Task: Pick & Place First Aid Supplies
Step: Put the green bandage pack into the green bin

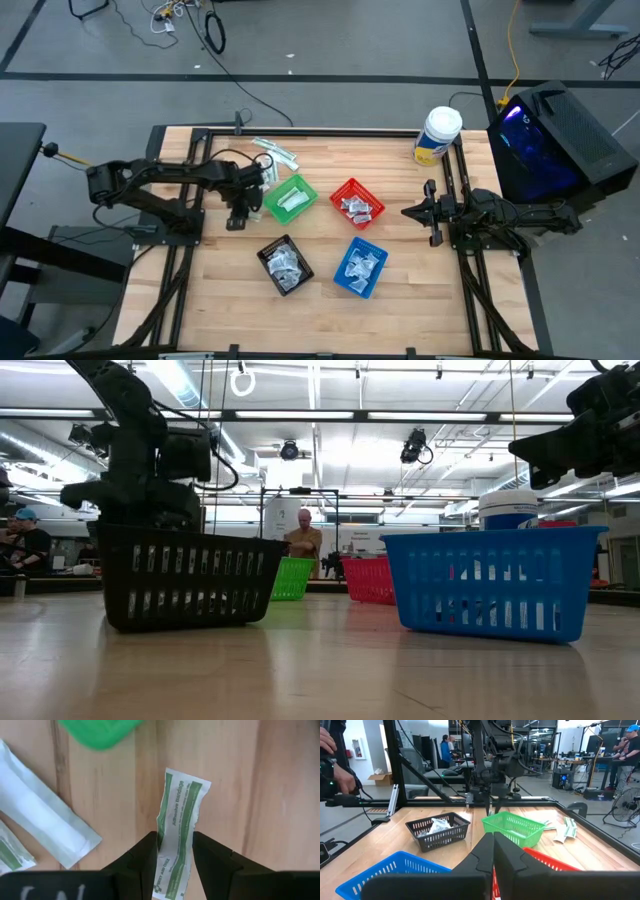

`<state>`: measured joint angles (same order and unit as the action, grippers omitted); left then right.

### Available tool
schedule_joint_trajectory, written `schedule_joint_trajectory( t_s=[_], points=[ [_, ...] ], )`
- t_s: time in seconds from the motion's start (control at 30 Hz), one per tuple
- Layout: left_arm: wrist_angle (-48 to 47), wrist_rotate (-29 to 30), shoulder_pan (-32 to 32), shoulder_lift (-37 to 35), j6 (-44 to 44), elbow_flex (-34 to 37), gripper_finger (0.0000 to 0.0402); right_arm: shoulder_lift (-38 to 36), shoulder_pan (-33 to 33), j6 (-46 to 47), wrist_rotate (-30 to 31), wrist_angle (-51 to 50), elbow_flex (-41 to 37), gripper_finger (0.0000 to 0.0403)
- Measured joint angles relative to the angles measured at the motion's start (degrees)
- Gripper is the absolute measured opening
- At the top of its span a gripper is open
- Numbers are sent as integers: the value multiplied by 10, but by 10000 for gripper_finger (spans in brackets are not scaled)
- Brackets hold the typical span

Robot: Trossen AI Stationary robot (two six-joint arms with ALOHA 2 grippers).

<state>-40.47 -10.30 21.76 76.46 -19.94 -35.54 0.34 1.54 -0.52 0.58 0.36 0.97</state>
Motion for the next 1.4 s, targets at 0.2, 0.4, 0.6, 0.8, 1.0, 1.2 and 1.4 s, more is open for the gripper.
schedule_joint_trajectory(
  t_s=[0.2,0.4,0.6,0.8,1.0,1.2,1.4],
  points=[
    [-15,1,-18,-29,3,-23,131,0,0,0,0,0,0,13],
    [-26,1,-29,-43,29,-69,131,0,0,0,0,0,0,13],
    [-39,1,-31,-43,47,-118,131,0,0,0,0,0,0,13],
    [-3,2,-30,-43,48,-136,131,0,0,0,0,0,0,13],
    [57,2,-30,-37,74,-136,131,0,0,0,0,0,0,13],
    [82,2,-28,-5,84,-136,131,0,0,0,0,0,0,13],
    [120,1,-26,39,141,-136,131,0,0,0,0,0,0,13]
  ],
)
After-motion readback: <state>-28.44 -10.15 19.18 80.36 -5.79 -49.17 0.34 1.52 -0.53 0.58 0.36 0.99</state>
